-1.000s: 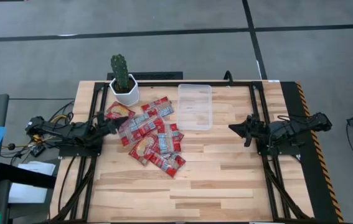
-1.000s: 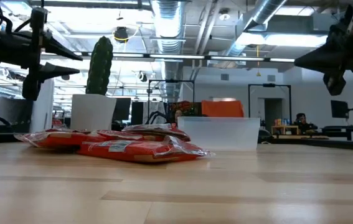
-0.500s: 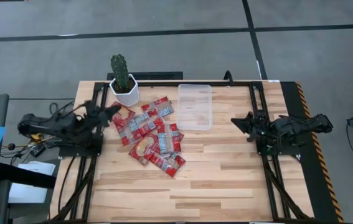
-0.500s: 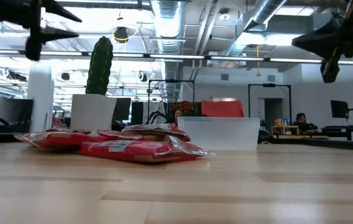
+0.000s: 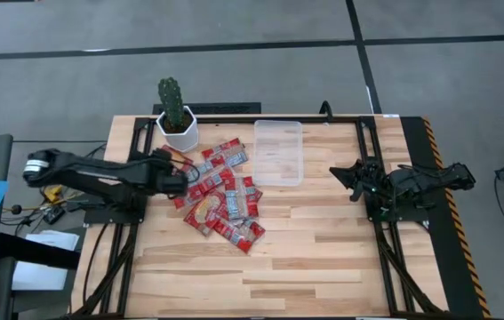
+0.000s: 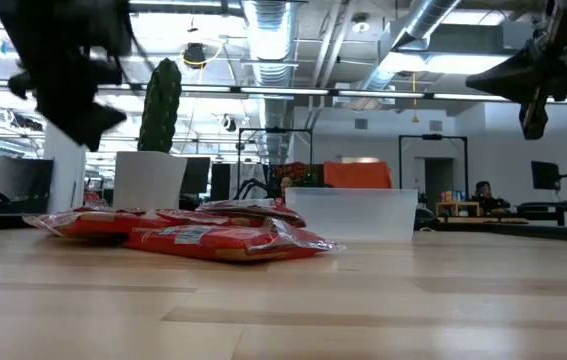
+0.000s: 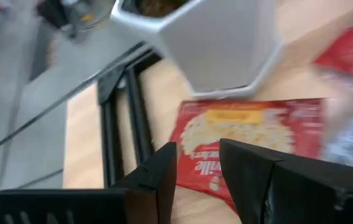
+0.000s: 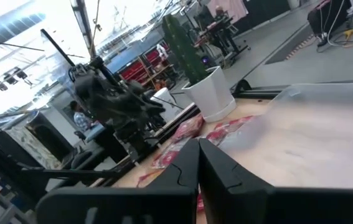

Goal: Sort popcorn bags into baskets
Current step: Put the popcorn bag into the transparent bin

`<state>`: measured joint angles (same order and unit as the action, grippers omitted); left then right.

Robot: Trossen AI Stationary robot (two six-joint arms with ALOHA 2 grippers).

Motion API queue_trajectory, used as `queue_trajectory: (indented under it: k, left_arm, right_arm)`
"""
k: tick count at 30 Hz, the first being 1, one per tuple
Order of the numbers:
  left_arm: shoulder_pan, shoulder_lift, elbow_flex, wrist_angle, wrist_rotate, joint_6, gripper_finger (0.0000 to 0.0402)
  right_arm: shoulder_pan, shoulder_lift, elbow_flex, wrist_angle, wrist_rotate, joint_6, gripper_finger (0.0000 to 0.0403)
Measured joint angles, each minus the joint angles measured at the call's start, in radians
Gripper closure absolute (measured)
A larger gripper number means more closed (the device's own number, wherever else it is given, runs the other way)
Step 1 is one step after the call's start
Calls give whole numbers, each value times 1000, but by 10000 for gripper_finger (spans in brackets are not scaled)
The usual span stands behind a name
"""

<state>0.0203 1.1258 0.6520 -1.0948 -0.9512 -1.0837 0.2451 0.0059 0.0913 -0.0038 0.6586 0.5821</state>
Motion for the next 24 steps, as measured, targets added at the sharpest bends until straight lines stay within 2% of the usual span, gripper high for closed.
queue_trajectory:
  k: [4, 9, 12, 15, 19, 21, 24]
  left_arm:
    - [26, 97, -104, 165, 37, -137, 291]
    - [25, 135, -254, 555, 204, -53, 292]
    - [2, 130, -303, 778, 293, -53, 292]
    - [-41, 125, -321, 983, 492, -84, 292]
    - [-105, 146, -334, 1313, 764, -19, 292]
    - [-131, 153, -336, 1399, 800, -26, 292]
    - [-146, 146, -333, 1486, 787, -99, 292]
  right_arm:
    - [0, 0, 0, 0, -1, 40, 381]
    - [6, 0, 0, 18, -4, 72, 377]
    - [21, 0, 1, 73, -14, 72, 375]
    - [36, 3, 1, 115, -45, 68, 377]
    - [55, 50, 2, 134, -84, 68, 382]
    - [62, 88, 2, 142, -84, 68, 382]
    - [62, 167, 13, 175, -99, 68, 377]
